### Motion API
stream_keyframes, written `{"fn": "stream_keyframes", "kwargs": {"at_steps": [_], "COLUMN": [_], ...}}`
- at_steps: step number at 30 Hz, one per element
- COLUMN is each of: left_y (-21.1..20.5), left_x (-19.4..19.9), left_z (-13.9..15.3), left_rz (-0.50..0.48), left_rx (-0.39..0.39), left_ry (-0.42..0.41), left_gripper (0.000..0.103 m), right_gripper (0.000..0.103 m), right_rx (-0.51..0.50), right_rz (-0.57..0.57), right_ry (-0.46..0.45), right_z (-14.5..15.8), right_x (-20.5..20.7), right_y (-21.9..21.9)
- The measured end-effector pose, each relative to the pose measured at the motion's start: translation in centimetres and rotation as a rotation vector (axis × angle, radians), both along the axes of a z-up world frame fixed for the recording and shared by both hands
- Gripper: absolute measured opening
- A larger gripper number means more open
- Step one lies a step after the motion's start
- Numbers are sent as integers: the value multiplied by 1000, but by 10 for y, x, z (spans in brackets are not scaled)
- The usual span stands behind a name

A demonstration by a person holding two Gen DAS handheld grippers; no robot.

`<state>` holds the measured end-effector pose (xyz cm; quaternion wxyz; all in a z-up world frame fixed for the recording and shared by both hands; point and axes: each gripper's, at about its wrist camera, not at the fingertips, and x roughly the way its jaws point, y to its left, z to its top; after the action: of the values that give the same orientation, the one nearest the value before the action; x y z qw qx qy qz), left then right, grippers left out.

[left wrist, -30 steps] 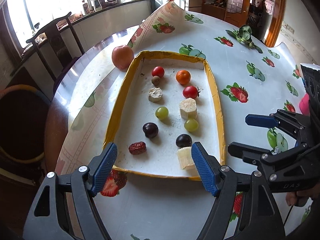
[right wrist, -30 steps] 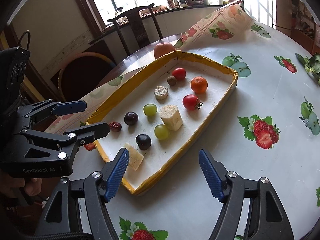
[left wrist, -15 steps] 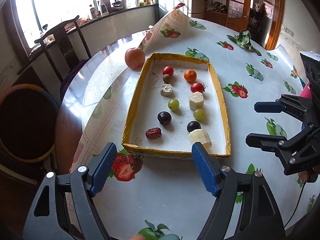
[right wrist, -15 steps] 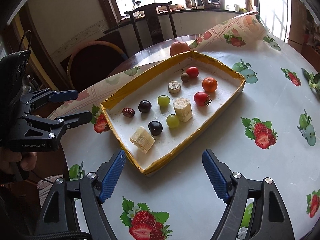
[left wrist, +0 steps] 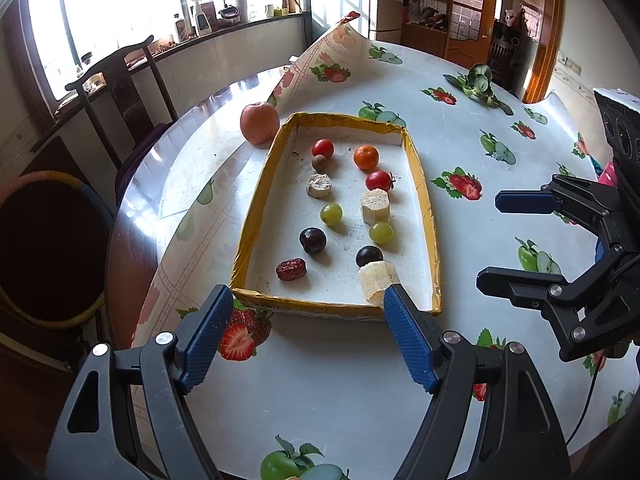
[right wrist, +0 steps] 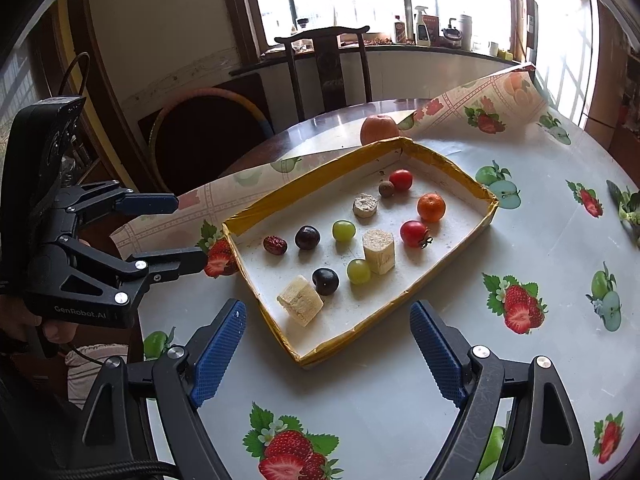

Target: Organize fruits

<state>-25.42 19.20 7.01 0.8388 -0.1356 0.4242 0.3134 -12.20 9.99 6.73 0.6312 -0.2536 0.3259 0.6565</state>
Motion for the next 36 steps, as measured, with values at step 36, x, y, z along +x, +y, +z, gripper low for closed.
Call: {"fn": "stream_keyframes", "kwargs": {"at_steps": [36], "left_y": [12], "left_x": [-6], "left_z": [23], "left_rz": [69], "left_rx": [22], "left_ry": [-45], "left_gripper": [86], "right_gripper": [86], "right_rx": [16], "right_rz": [65], "right_ry": [-19], "right_z": [0], "right_x": [-12], "right_y": [8]}}
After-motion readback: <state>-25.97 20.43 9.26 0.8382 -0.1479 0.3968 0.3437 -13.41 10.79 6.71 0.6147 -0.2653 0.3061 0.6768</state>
